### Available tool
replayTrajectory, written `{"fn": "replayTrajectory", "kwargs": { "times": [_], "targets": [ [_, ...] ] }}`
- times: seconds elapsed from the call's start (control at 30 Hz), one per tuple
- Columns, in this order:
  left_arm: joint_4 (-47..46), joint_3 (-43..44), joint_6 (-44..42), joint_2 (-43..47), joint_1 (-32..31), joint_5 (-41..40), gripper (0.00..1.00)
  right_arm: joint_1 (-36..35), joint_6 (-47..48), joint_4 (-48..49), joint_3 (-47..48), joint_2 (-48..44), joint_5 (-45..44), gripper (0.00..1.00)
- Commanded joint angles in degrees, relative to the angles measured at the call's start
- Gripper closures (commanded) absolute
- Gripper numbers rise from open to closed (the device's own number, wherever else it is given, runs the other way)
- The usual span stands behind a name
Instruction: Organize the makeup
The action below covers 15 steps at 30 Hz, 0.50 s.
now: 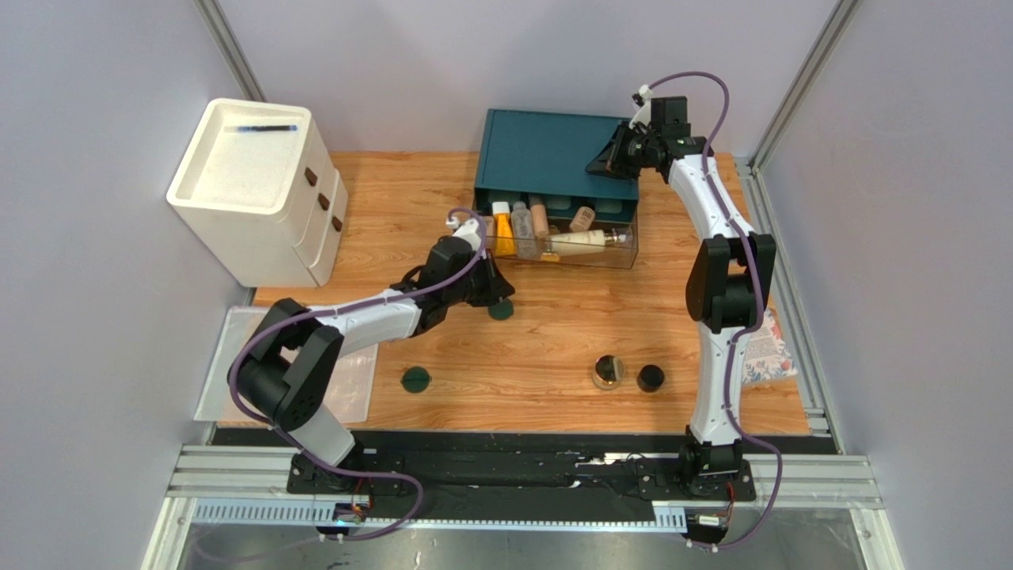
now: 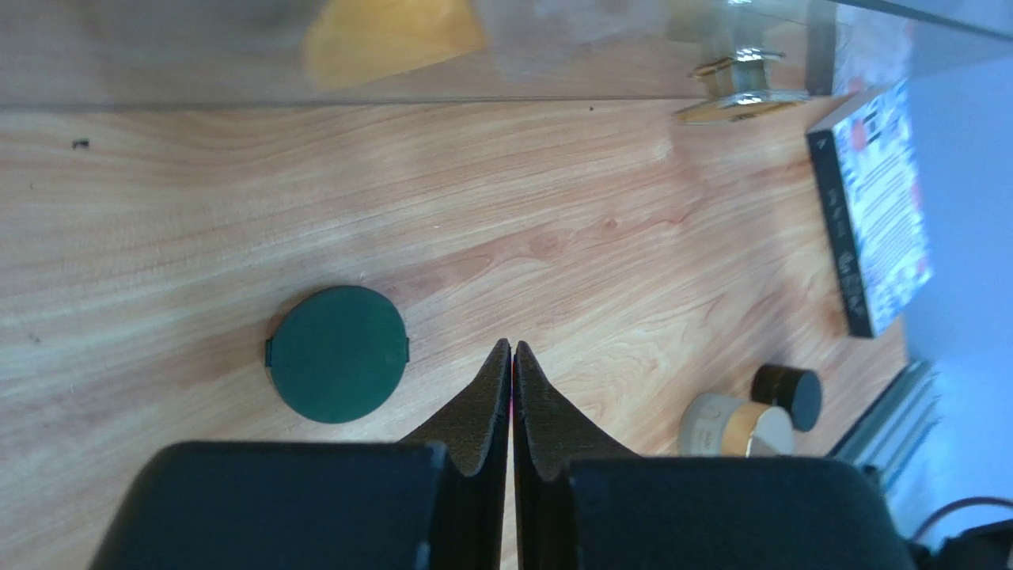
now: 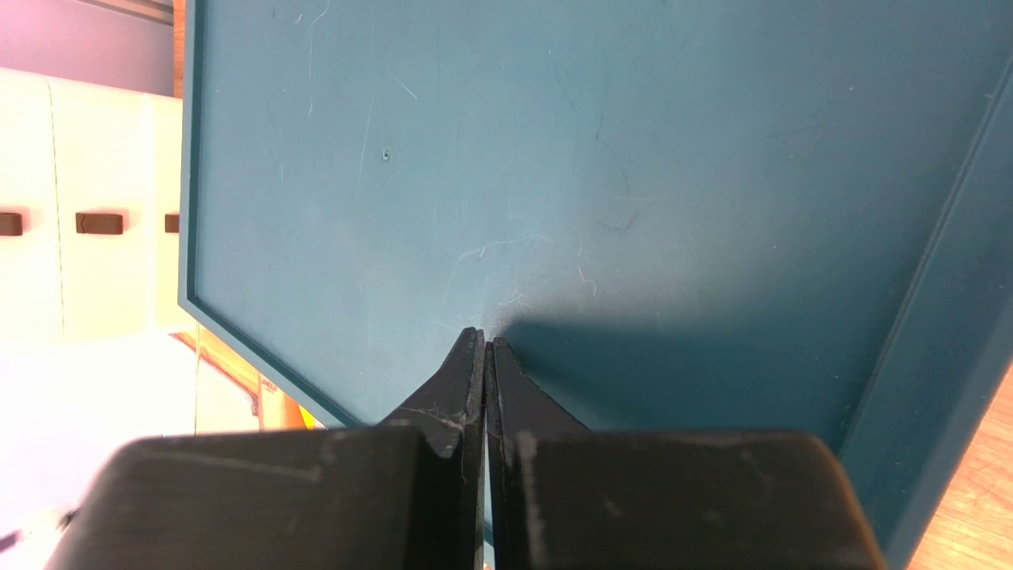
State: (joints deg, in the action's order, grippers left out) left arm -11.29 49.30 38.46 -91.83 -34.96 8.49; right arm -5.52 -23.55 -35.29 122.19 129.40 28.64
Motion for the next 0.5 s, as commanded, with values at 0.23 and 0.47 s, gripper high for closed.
{"fn": "replayTrajectory", "kwargs": {
  "times": [0.23, 0.47],
  "targets": [
    [-40.63, -11.94, 29.64, -6.51, 4.72, 5.49, 0.97, 0.60, 2.63, -13.14, -4.33, 5.16, -5.53, 1.00],
    [-57.34, -13.79, 39.76, -16.35, 5.34, 4.60, 0.97, 0.95, 2.72, -13.23, -4.33, 5.16, -5.53, 1.00]
  ]
}}
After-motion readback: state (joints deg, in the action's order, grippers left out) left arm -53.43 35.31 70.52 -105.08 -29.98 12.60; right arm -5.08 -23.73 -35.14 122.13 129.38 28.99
